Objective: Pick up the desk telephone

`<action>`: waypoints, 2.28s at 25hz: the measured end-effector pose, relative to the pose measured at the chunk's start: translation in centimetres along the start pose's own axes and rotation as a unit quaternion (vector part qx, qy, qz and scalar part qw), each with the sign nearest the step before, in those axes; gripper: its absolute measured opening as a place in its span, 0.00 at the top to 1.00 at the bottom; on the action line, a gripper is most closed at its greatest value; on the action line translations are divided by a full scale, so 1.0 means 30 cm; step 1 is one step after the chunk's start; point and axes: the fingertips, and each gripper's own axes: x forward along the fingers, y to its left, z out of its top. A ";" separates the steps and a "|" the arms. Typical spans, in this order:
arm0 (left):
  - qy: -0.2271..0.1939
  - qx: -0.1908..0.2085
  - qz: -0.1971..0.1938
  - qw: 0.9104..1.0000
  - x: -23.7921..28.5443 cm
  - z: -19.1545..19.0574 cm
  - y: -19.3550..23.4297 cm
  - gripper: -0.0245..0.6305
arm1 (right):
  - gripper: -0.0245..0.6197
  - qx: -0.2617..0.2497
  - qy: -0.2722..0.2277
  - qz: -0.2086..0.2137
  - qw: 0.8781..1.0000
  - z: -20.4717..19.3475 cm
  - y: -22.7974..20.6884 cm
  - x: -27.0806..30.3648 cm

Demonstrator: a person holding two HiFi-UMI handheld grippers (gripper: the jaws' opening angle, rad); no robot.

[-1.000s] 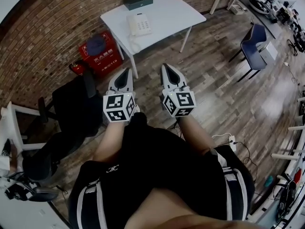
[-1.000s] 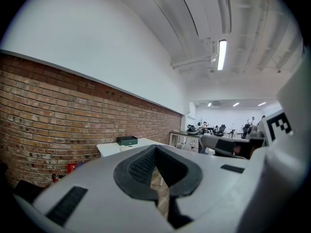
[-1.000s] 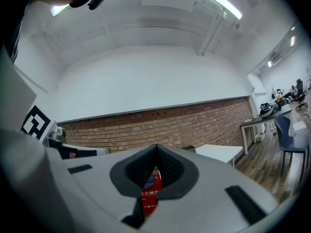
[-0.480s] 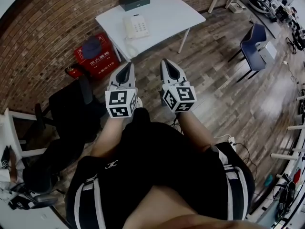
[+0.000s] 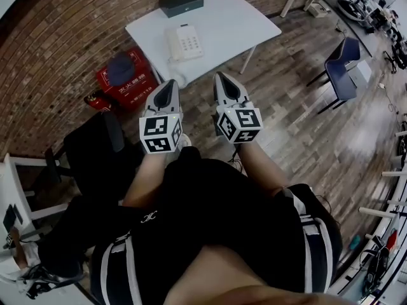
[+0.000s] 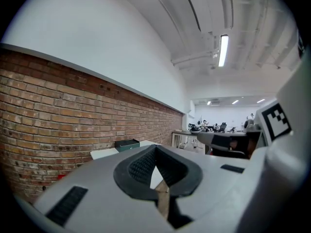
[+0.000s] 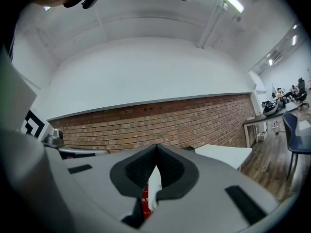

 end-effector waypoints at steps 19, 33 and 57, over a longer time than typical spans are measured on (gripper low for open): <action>0.049 -0.028 -0.032 0.998 0.499 0.017 0.386 0.96 | 0.96 0.002 0.032 -0.032 0.999 -0.018 -0.142 0.613; 0.087 -0.025 -0.017 0.996 0.711 -0.066 0.539 0.96 | 0.96 0.020 0.083 -0.051 0.995 -0.120 -0.272 0.834; 0.203 -0.157 0.056 0.965 1.059 -0.350 0.638 0.95 | 0.96 0.123 0.241 0.034 0.962 -0.480 -0.613 1.163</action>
